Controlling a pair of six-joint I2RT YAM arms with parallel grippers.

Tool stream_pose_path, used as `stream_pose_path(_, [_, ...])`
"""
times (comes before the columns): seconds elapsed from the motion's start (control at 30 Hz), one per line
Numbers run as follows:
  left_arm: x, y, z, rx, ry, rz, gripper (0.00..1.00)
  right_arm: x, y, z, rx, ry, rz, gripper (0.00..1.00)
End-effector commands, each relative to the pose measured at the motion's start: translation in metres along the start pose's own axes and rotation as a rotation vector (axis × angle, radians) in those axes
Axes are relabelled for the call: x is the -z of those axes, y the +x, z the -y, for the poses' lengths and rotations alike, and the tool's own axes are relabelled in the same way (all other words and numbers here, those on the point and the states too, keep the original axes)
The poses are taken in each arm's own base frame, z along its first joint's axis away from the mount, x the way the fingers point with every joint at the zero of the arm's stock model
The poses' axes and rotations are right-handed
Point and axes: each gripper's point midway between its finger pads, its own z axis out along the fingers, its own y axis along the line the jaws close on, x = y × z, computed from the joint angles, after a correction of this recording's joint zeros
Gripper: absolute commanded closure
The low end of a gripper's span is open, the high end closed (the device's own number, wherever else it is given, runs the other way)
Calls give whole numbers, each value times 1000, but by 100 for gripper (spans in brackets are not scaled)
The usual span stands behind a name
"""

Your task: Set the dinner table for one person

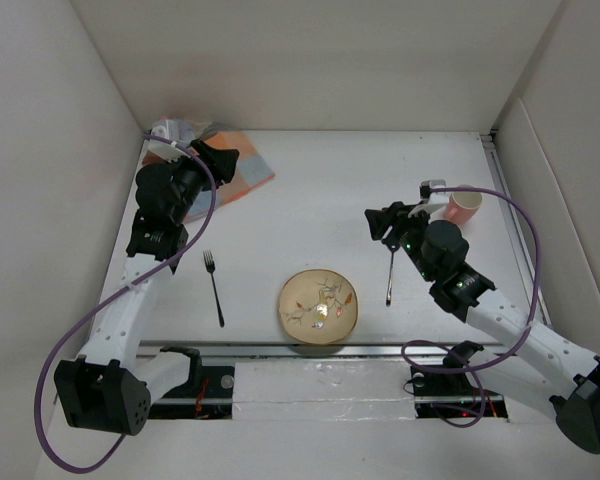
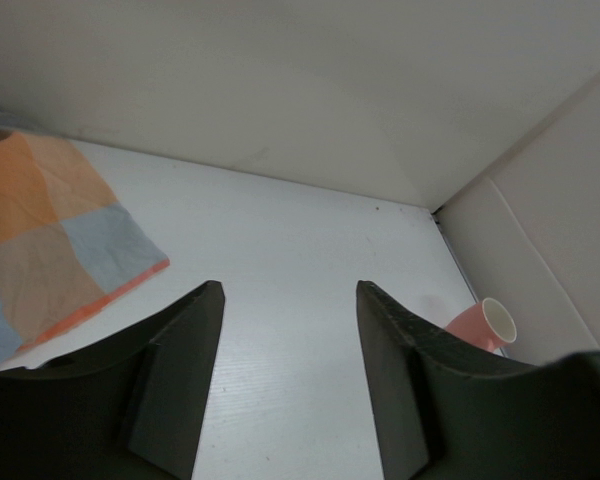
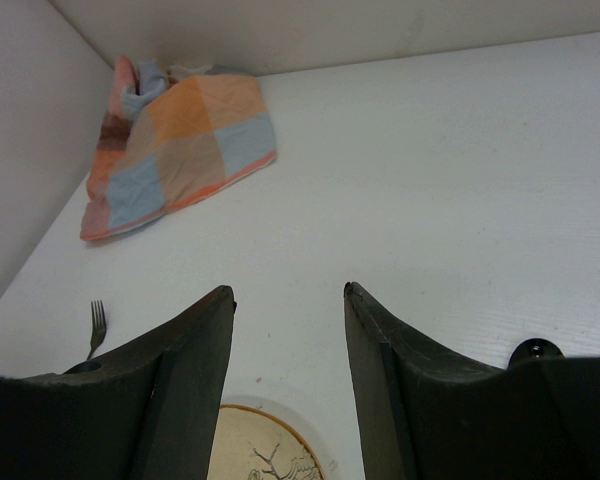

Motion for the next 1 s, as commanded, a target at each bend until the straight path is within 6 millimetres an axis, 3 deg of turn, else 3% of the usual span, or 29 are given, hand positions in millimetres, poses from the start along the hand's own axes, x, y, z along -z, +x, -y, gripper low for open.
stream_pose_path(0.0, [1,-10,17,-13,70,23,46,-2,-19,-9,-7,-23,59,46])
stream_pose_path(0.2, [4,-17,23,-24,86,36,39,-1,-17,-14,-5,-42,56,46])
stream_pose_path(0.37, [-4,-10,16,-33,72,14,32,-3,-15,-14,-6,-40,50,46])
stream_pose_path(0.43, [-18,1,4,-37,47,-11,33,-3,-15,-14,-5,-40,47,68])
stream_pose_path(0.47, [-26,4,-1,-39,35,-19,42,-3,-13,-13,-4,-37,44,80])
stream_pose_path(0.5, [-55,32,-27,-33,-28,-106,52,-4,-13,-13,-6,-35,41,100])
stream_pose_path(0.53, [-58,13,-17,-54,-6,-69,52,-4,-12,-14,-6,-40,39,100])
stream_pose_path(0.57, [-68,24,-33,-63,-68,-121,72,-5,-10,-16,-1,-47,28,100])
stream_pose_path(0.6, [-90,51,-61,-72,-140,-200,81,-6,-9,-17,3,-52,21,100])
stream_pose_path(0.63, [-105,38,-63,-95,-161,-189,90,-6,-8,-17,5,-54,16,100])
stream_pose_path(0.67, [-113,49,-87,-134,-253,-232,99,-7,-4,-16,5,-50,8,100])
stream_pose_path(0.7, [-127,82,-119,-146,-329,-314,99,-8,-2,-17,8,-51,6,100])
stream_pose_path(0.73, [-144,64,-120,-174,-355,-285,98,-9,-3,-16,4,-41,13,97])
stream_pose_path(0.77, [-143,80,-143,-223,-456,-357,91,-9,-2,-15,6,-36,10,92])
stream_pose_path(0.8, [-152,116,-172,-237,-509,-451,84,-10,-2,-15,7,-36,9,76])
stream_pose_path(0.83, [-168,101,-168,-253,-505,-430,81,-10,-1,-14,7,-33,7,65])
stream_pose_path(0.87, [-168,118,-176,-269,-531,-489,71,-10,0,-13,13,-31,5,57])
stream_pose_path(0.9, [-172,146,-197,-283,-560,-557,67,-13,2,-13,15,-27,3,47])
stream_pose_path(0.93, [-187,152,-186,-327,-562,-572,59,-15,5,-12,24,-26,1,45])
stream_pose_path(0.97, [-187,152,-186,-328,-562,-572,59,-15,5,-12,24,-26,1,45])
